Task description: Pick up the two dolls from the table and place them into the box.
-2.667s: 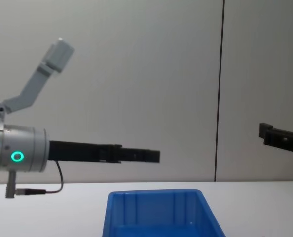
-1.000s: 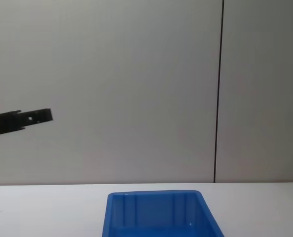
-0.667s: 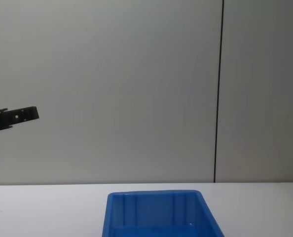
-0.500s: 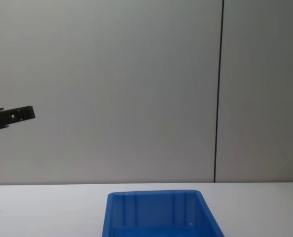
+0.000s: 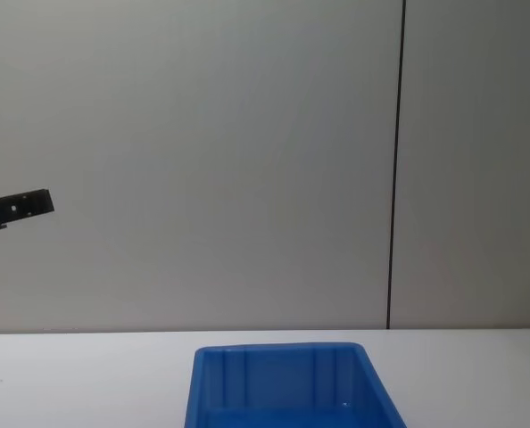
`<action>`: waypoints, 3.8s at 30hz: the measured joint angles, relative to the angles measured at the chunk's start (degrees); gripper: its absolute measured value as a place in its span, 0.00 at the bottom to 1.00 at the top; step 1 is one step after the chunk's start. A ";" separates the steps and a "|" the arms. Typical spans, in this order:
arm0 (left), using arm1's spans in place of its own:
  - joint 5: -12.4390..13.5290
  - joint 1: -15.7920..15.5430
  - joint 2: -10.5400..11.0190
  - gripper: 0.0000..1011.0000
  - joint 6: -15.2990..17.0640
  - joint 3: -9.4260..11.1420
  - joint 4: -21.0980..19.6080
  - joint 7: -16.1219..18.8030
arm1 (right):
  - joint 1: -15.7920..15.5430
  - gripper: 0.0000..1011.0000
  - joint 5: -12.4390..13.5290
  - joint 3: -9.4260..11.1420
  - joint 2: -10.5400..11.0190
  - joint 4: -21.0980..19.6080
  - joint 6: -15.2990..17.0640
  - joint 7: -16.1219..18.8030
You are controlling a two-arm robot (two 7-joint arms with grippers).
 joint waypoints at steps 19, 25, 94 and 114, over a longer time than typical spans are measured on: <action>-0.11 0.28 0.11 0.99 -0.18 -0.08 -0.26 0.55 | 1.90 0.99 -0.38 -0.57 -1.91 2.71 0.86 -0.49; -0.11 0.31 0.13 0.99 -0.20 -0.08 -0.29 0.61 | 1.72 0.99 -0.62 -0.48 -1.78 2.82 1.06 0.20; -0.10 0.35 0.13 0.99 -0.20 -0.08 -0.33 0.69 | 7.29 0.35 -2.78 -0.87 -3.35 0.92 -11.35 16.69; -0.10 0.35 0.13 0.99 -0.20 -0.08 -0.33 0.69 | 14.29 0.35 0.05 -3.60 -6.49 4.54 -1.81 30.10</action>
